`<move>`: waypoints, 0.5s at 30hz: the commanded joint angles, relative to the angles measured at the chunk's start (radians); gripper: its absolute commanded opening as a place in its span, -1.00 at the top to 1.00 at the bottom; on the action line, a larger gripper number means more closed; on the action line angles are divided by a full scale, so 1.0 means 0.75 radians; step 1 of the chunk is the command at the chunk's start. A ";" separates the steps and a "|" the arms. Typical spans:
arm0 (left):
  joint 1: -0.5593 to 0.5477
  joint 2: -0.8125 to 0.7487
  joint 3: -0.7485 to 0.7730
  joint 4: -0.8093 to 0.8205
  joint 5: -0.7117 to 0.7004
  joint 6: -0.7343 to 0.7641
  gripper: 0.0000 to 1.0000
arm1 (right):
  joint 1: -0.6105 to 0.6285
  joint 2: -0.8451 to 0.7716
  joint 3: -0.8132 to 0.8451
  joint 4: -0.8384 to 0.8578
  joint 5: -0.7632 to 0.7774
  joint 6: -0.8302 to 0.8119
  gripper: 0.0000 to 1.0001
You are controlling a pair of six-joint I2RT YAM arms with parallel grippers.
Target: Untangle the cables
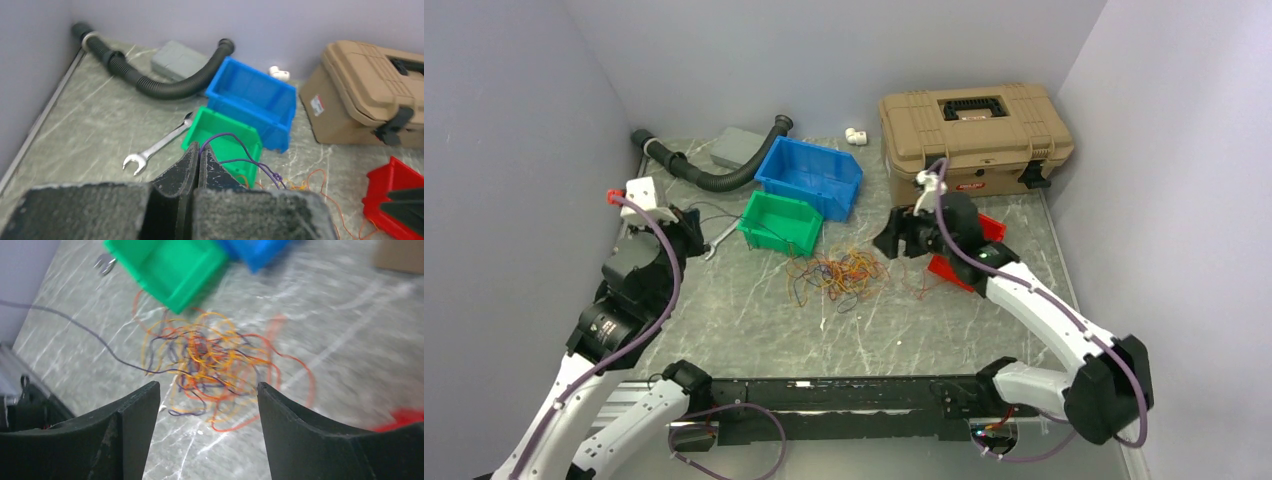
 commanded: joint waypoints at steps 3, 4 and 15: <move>0.004 0.113 0.194 0.087 0.270 0.200 1.00 | 0.269 0.148 -0.040 0.440 -0.269 -0.251 -0.51; 0.004 0.127 0.210 0.077 0.269 0.203 1.00 | 0.315 0.185 -0.034 0.463 -0.255 -0.283 -0.52; 0.004 0.178 0.315 0.065 0.289 0.263 1.00 | 0.507 0.596 0.051 0.772 -0.036 -0.328 -0.53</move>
